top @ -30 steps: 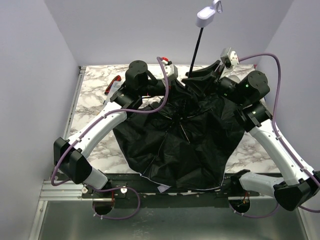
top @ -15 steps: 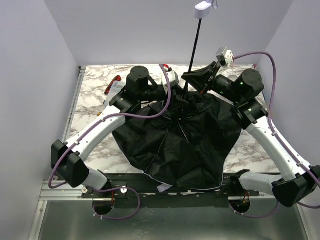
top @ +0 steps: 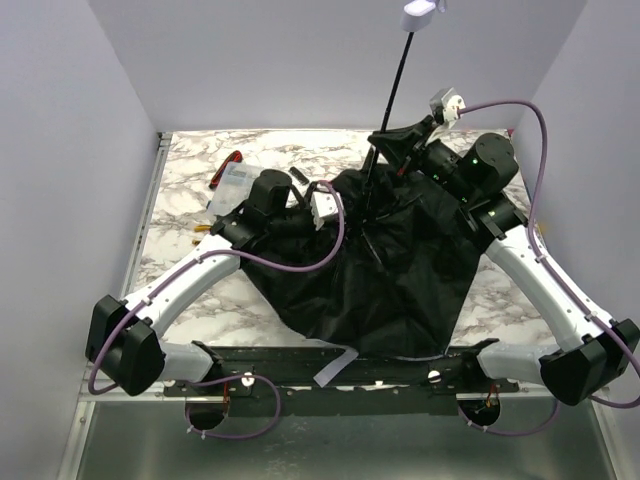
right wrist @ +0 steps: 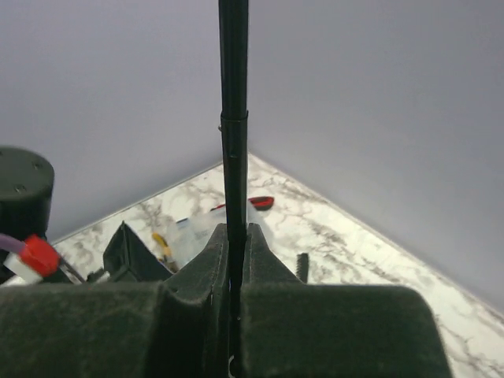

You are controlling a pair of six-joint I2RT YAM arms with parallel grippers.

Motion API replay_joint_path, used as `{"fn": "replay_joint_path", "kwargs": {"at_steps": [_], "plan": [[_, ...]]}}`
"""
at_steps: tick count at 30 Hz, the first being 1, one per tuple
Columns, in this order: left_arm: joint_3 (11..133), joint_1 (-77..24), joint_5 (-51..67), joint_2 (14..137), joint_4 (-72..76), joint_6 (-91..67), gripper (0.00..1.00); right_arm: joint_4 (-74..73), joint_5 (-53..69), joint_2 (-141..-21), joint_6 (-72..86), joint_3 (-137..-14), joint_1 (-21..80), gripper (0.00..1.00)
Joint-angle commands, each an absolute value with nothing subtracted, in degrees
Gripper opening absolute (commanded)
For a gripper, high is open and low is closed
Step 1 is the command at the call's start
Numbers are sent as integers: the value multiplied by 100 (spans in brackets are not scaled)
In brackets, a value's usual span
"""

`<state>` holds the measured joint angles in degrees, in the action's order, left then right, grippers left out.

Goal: Open the umbrella

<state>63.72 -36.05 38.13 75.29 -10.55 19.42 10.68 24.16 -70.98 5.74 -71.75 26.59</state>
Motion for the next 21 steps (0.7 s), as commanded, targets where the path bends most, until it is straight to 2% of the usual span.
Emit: {"fn": "replay_joint_path", "kwargs": {"at_steps": [1,9,16,21], "plan": [[5807,-3177,3537,7411,-2397,2666,67,2011,1828,-6986,223,-7489,2619,0],[5279,-2862,3264,7133,-2271,2748,69,2201,2097,-6864,212,-7148,2619,0],[6096,-2496,4408,6619,-771,1350,69,2296,2550,-6855,61,-7066,2619,0],[6852,-2694,3988,6976,432,752,61,2365,2826,-6905,250,-7100,2619,0]]}}
